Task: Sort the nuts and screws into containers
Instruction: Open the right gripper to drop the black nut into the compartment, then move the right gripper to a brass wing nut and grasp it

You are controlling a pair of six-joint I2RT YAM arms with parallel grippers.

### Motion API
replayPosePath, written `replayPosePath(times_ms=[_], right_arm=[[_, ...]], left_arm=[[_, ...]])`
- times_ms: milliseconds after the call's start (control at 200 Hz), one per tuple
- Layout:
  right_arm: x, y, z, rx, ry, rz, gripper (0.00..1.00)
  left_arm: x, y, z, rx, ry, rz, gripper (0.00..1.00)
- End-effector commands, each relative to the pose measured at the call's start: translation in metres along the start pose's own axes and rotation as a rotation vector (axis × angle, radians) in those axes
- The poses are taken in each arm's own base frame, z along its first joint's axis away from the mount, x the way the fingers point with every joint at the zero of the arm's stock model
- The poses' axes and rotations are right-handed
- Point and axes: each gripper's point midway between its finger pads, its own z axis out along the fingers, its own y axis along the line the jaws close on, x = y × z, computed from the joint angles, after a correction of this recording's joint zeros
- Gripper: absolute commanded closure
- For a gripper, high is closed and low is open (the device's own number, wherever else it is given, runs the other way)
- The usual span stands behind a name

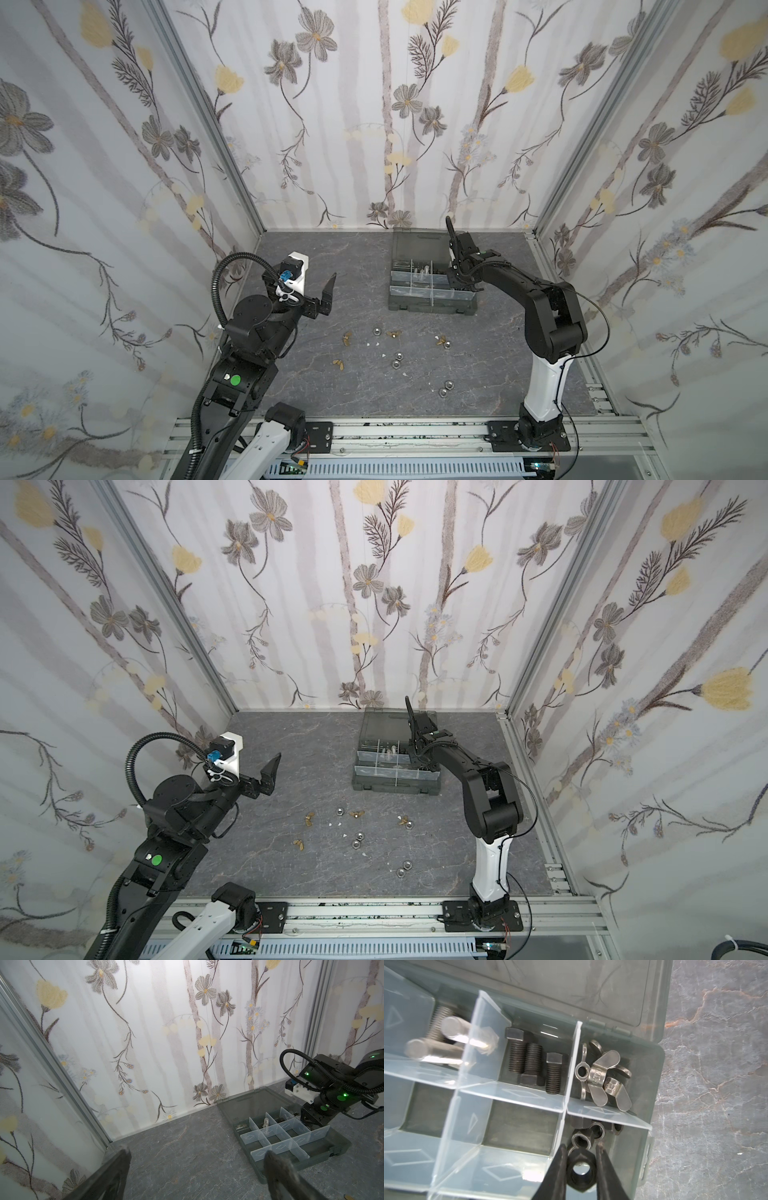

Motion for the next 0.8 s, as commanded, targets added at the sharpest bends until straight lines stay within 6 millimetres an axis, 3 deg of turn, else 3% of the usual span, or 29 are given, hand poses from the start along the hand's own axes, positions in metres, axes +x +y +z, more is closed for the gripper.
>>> replayPosePath(times_ms=[0, 225, 435, 565, 794], right_arm=[[-0.001, 0.0, 0.004, -0.001, -0.008, 0.015, 0.75], [0.003, -0.004, -0.006, 0.009, -0.015, 0.028, 0.59], [0.014, -0.002, -0.039, -0.011, -0.015, 0.085, 0.58], [0.041, 0.019, -0.062, -0.047, -0.002, 0.139, 0.58], [0.103, 0.08, -0.091, -0.219, 0.051, 0.299, 0.59]], left_arm=[[-0.015, 0.0, -0.003, 0.003, -0.056, -0.005, 0.0], [-0.015, -0.002, -0.001, 0.018, -0.06, -0.002, 0.0], [-0.017, -0.004, -0.003, 0.027, -0.067, 0.003, 0.0], [-0.019, -0.005, -0.005, 0.036, -0.072, 0.002, 0.0], [-0.018, -0.008, -0.005, 0.055, -0.076, 0.0, 0.0]])
